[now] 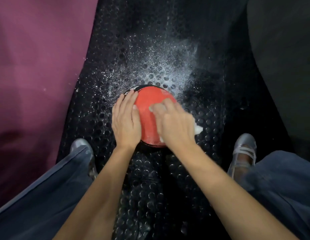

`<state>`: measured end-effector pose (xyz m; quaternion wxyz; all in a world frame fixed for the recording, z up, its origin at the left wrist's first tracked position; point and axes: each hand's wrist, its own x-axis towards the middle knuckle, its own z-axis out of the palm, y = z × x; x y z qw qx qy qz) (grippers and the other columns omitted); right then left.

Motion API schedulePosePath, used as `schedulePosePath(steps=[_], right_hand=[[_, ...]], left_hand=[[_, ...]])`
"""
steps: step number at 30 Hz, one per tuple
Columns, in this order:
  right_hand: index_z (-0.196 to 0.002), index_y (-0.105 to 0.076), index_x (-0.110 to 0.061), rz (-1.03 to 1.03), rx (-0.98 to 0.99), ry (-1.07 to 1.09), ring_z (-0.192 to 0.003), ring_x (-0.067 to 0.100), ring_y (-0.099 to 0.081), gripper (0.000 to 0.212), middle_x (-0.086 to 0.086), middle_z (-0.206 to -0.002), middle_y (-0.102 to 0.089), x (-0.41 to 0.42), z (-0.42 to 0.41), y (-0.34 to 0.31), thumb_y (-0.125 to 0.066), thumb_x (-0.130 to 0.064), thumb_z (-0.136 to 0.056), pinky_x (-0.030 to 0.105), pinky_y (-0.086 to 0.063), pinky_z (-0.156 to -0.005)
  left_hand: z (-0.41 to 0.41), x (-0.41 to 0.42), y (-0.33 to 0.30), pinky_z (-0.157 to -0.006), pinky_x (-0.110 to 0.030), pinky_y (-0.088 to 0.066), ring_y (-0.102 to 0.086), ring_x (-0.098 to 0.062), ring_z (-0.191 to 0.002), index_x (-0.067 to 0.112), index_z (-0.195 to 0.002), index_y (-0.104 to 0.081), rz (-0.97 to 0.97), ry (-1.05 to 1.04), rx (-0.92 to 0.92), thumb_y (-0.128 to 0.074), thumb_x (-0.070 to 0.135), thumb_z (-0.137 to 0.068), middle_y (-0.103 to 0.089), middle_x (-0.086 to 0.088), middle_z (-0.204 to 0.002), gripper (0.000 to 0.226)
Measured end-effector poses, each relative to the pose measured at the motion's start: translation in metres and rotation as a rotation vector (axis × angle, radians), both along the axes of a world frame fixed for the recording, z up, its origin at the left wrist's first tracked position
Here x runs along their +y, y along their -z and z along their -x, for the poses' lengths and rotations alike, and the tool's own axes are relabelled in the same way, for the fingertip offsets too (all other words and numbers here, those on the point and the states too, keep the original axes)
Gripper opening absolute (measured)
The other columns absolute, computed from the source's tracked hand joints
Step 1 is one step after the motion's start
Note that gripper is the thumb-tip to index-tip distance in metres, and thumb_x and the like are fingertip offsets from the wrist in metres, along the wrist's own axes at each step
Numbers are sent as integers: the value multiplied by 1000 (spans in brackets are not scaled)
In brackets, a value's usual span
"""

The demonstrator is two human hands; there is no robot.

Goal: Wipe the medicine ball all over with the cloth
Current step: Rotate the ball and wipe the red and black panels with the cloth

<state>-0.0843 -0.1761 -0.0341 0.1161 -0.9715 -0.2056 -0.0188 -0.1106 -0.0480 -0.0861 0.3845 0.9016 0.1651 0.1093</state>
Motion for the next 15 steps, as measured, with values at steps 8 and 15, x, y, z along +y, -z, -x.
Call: schedulePosePath(steps=[8,15], right_hand=[[-90,-69,-19,14,77,16,-77,27,-64,9,7,-96,-66,-1,5,-8,-60,-18,-89,31,-45,-47],[-110,-63,-22,40,172,163,-84,21,-63,24,3,-107,-64,-4,-39,-1,-41,-24,-101,30,-49,-62]], left_hand=[[18,-8,7,-115,-52,-25,-35,-22,-139,12,-137,-54,-56,11,-63,-25,25,-98,-50,-3,-144,50],[21,-6,9,-115,-52,-25,-36,-22,-139,12,-136,-54,-47,2,-86,-26,24,-98,-51,-2,-143,49]])
